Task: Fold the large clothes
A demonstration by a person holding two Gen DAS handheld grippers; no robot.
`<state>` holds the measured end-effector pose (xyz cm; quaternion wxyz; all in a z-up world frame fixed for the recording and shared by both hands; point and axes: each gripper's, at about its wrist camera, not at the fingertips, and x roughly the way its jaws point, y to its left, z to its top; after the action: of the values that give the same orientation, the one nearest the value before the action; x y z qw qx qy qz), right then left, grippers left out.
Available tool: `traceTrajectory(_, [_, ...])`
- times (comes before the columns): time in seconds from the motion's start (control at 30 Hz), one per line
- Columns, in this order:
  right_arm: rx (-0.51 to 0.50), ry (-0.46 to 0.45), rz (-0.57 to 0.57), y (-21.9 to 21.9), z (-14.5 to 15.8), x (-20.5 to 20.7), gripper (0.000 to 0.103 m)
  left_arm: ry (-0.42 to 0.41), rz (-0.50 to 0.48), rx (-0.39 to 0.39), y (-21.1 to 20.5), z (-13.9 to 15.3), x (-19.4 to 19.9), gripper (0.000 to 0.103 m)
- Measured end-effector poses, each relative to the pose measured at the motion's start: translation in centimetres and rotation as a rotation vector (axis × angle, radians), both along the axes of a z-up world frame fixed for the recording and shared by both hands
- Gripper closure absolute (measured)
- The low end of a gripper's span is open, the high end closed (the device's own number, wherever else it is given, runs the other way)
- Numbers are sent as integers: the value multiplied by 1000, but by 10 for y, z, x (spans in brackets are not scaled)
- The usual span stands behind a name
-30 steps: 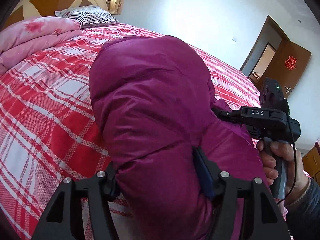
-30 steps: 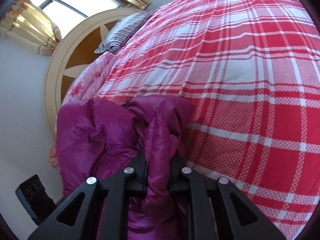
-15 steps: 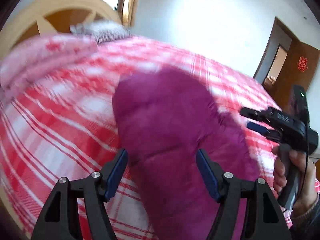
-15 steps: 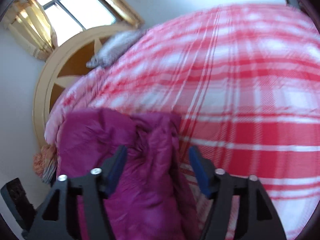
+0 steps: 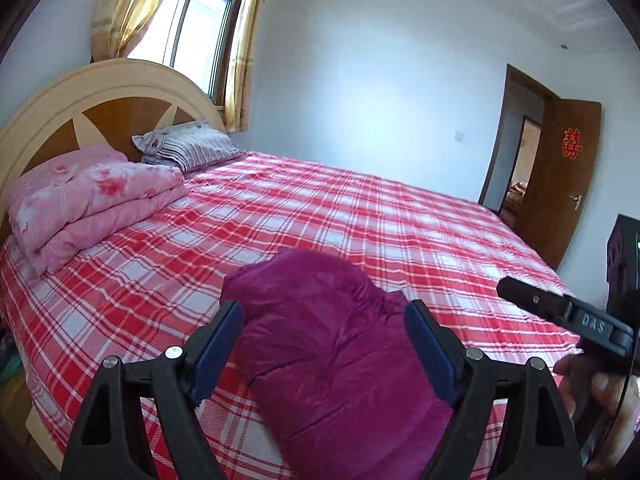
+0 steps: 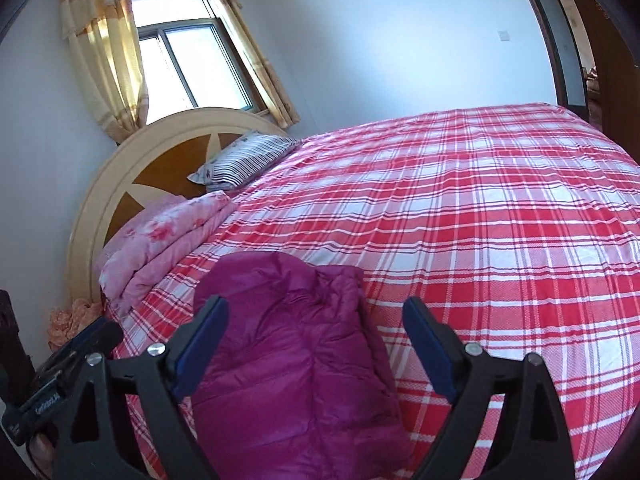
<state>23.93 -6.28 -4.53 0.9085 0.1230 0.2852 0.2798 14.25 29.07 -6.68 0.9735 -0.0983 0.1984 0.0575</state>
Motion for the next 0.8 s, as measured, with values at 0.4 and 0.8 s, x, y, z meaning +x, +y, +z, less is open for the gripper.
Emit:
traceTrajectory(0.4, [11,-12,-11,-8,10,-21,11,-45,-7,-15,8,9,-6,19])
traceTrajectory(0.8, [0,-37,-6,-6,13,-28,10,-44,-7,-8,8,8,-7,19])
